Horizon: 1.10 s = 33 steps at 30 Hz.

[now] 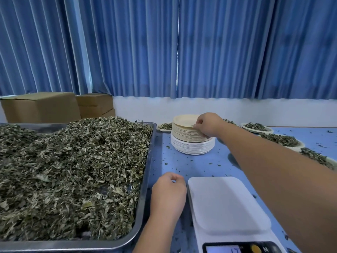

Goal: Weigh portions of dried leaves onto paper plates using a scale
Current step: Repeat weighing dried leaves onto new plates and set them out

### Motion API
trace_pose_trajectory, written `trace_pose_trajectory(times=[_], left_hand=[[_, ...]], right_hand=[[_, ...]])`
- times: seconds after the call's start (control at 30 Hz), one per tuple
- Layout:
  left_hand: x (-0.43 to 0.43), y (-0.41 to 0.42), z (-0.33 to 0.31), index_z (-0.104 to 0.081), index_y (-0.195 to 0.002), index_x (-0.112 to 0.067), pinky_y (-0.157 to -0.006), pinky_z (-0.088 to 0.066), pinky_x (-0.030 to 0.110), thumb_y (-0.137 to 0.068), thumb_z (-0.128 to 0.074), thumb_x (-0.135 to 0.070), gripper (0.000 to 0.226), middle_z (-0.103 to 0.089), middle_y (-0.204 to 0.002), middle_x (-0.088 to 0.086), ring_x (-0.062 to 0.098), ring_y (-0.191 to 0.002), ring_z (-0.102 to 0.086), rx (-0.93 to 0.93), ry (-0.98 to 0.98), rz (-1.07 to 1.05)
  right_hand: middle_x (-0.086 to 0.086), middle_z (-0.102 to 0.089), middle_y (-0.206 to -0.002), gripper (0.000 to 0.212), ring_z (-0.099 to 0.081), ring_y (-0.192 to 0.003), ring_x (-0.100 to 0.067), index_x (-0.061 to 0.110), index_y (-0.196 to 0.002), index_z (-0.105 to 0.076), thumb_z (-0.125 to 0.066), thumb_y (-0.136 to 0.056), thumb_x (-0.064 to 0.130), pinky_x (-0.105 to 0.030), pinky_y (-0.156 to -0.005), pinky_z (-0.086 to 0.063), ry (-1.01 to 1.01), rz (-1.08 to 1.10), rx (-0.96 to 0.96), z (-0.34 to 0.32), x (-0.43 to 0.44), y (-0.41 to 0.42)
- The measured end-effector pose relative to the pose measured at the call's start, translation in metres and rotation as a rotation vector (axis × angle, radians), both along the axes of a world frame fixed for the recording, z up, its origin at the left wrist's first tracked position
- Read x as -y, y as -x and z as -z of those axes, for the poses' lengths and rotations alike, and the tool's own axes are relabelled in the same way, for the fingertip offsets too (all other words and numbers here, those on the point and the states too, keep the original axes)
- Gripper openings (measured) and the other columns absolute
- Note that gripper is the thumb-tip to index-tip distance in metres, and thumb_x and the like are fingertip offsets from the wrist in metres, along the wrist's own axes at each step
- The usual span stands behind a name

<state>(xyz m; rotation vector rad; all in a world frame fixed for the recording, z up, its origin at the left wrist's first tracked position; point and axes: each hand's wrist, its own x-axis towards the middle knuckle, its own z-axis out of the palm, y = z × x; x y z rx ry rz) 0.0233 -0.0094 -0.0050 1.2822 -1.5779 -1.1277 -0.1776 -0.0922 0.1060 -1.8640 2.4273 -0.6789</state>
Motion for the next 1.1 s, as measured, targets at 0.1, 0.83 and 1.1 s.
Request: trace_pose_trajectory(times=[0.1, 0.83, 1.1], left_hand=[[0.000, 0.000, 0.000, -0.063, -0.082, -0.027, -0.057, -0.043, 0.025, -0.092, -0.050, -0.023, 0.017, -0.066, -0.091, -0.003, 0.016, -0.061, -0.054, 0.004, 0.007, 0.004], [-0.009, 0.001, -0.018, -0.065, -0.089, -0.011, -0.040, -0.034, 0.021, -0.102, -0.043, -0.037, 0.036, -0.061, -0.057, -0.002, 0.012, -0.036, -0.045, -0.503, -0.255, 0.066], [-0.018, -0.001, -0.015, -0.068, -0.097, -0.009, -0.042, -0.032, 0.020, -0.089, -0.050, -0.007, 0.019, -0.048, -0.049, -0.006, 0.012, -0.041, -0.035, -0.392, -0.289, 0.111]], right_hand=[[-0.008, -0.065, -0.082, 0.022, -0.056, -0.081, -0.020, 0.006, -0.091, -0.068, -0.058, -0.095, 0.025, -0.027, -0.072, -0.042, 0.082, 0.030, 0.070, -0.002, -0.003, 0.001], [-0.003, -0.047, -0.060, 0.025, -0.041, -0.058, -0.015, 0.008, -0.063, -0.050, -0.062, -0.085, 0.009, -0.034, -0.059, -0.035, 0.378, -0.124, 0.670, 0.066, -0.193, -0.002], [0.002, -0.059, -0.082, 0.010, -0.048, -0.061, -0.009, 0.012, -0.080, -0.067, -0.062, -0.089, 0.014, -0.020, -0.061, -0.041, 0.299, -0.235, 0.601, 0.070, -0.212, 0.003]])
